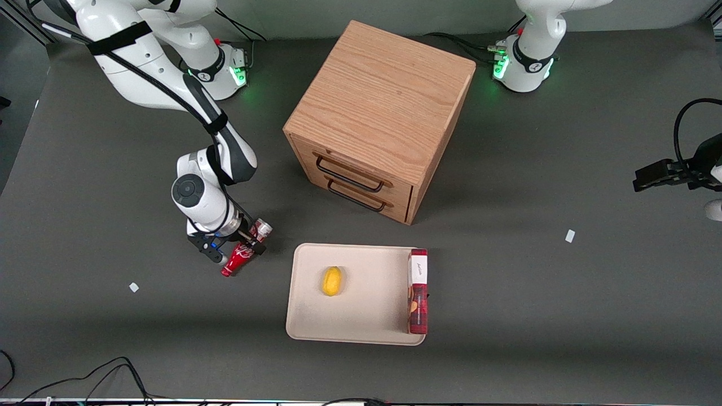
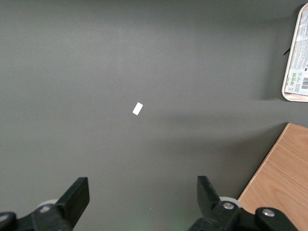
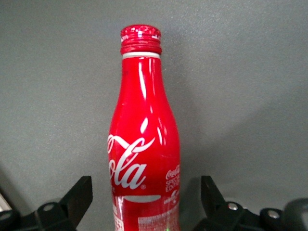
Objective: Place coke bottle on tray
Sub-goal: 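Lower the right gripper over the bottle and close it around the bottle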
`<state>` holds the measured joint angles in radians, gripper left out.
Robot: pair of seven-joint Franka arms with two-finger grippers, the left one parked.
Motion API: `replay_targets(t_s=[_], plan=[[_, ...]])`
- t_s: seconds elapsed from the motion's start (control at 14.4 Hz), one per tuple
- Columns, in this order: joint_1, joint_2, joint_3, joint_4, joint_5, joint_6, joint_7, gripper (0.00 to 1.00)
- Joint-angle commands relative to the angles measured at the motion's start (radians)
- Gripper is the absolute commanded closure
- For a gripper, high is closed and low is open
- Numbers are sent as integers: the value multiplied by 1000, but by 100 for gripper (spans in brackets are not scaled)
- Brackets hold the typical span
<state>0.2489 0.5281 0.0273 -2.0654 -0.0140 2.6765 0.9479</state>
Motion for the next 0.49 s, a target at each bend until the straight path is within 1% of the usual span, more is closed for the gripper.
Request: replay_targets(t_s=[0.0,0.07,0.14,0.21,0.28,0.42], plan=[[4,12,0,14,-31,14,42,0],[4,12,0,14,-31,16,45,0],[4,12,0,16,-31,16,55,5],[4,10,0,16,-31,14,61,51],[4,9,0,14,-31,14,71,100],[4,10,0,14,-31,14,74,100]])
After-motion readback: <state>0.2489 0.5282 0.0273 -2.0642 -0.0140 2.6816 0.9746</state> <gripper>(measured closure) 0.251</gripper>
